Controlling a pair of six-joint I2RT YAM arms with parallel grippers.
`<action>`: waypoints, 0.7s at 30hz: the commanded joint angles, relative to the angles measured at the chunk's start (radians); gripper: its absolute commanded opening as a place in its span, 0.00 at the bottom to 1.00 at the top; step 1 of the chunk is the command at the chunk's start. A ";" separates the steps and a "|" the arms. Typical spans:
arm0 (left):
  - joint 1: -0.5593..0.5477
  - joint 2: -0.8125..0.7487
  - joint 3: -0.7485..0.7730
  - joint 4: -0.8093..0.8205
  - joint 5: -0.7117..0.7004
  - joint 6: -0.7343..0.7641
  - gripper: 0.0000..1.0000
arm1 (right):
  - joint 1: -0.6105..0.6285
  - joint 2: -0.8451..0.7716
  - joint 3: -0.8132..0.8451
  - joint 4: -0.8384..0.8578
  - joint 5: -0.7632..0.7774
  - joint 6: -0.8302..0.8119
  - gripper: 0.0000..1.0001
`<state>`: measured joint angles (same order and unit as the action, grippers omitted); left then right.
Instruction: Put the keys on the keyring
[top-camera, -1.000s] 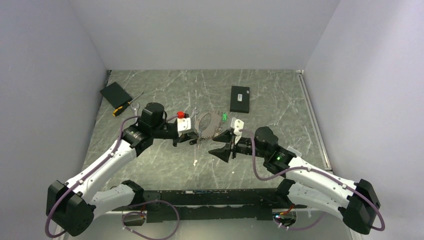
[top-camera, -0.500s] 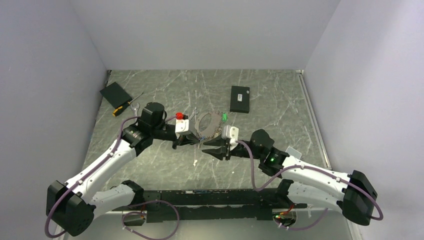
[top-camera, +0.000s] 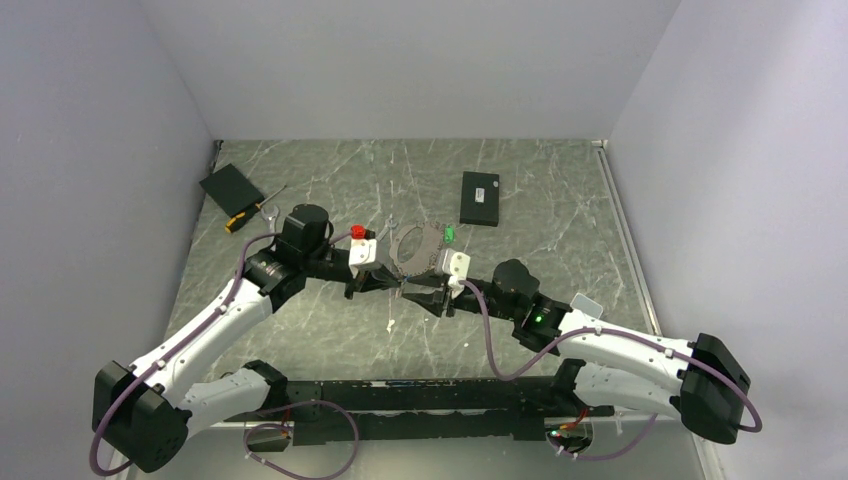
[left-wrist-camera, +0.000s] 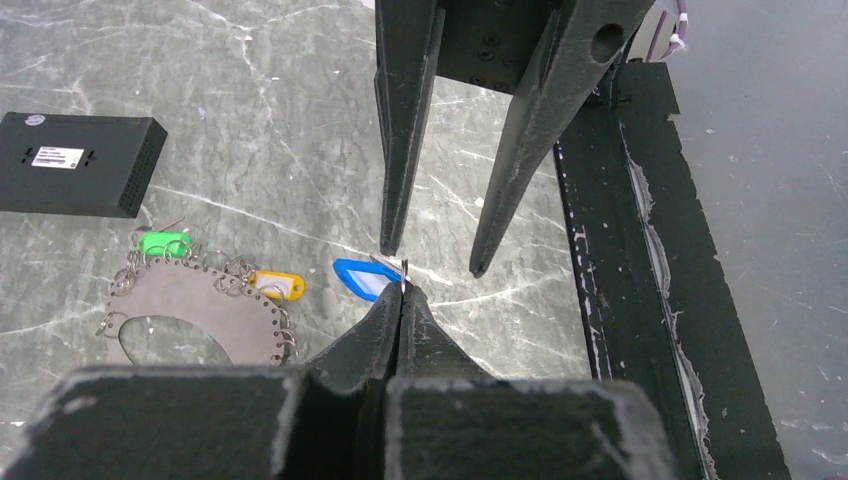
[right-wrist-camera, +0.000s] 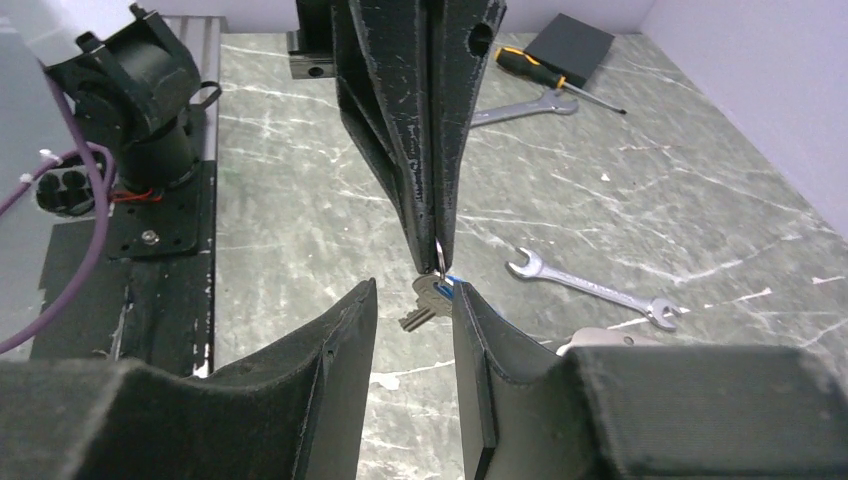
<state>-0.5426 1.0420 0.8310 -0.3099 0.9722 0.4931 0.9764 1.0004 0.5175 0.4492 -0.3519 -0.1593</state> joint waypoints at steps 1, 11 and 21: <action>-0.001 -0.028 0.012 0.049 0.053 -0.013 0.00 | 0.007 -0.006 0.046 0.016 0.050 -0.020 0.37; -0.002 -0.018 0.016 0.044 0.070 -0.015 0.00 | 0.014 0.009 0.059 0.013 0.050 -0.025 0.32; -0.001 -0.020 0.013 0.041 0.075 -0.014 0.00 | 0.025 0.018 0.069 0.009 0.020 -0.035 0.20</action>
<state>-0.5426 1.0416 0.8310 -0.2974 1.0065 0.4850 0.9897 1.0180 0.5392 0.4347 -0.3153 -0.1772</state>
